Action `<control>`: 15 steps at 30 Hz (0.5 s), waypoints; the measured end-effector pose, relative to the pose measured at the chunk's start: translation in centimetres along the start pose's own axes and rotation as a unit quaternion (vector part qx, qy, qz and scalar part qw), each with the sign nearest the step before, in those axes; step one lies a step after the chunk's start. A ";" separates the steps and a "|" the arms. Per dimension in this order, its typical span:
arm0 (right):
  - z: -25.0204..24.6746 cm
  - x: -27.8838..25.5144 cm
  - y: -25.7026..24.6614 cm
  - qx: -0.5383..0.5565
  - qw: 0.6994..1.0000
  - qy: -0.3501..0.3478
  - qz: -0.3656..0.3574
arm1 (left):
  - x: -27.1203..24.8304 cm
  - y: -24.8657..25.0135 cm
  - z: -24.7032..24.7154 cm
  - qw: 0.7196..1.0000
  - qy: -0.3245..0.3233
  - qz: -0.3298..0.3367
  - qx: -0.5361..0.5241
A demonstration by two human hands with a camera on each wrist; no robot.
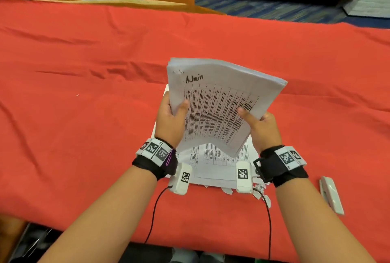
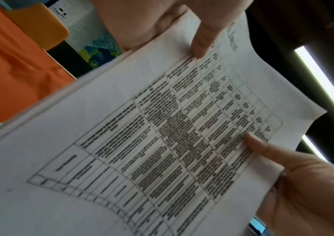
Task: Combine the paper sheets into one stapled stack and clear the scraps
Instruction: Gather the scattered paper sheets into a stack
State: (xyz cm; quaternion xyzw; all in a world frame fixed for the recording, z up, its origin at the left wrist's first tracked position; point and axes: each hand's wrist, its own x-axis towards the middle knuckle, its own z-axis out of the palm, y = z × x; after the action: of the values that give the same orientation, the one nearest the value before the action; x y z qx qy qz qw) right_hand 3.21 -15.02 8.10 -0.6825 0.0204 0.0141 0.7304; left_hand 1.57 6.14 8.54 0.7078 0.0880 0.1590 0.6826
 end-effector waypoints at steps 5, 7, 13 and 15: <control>-0.3 -0.7 1.7 -0.032 0.999 -0.021 0.006 | -1.9 -2.1 -0.3 1.000 0.012 -0.023 -0.018; -0.7 -0.9 3.2 -0.038 0.998 -0.022 0.041 | -2.5 -3.5 -0.6 0.998 0.006 -0.052 -0.020; 0.8 -0.6 5.6 -0.005 0.996 0.008 0.087 | -2.4 -4.4 0.4 0.997 0.029 -0.071 0.012; 0.9 -0.4 5.6 0.003 0.997 0.015 0.079 | -2.3 -4.5 0.1 0.997 0.040 -0.069 0.009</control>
State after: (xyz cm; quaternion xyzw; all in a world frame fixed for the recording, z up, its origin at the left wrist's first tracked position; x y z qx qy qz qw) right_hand 2.59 -13.78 2.57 -0.6765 0.0852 0.0616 0.7289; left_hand -0.09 5.54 3.84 0.6989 0.1653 0.1387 0.6819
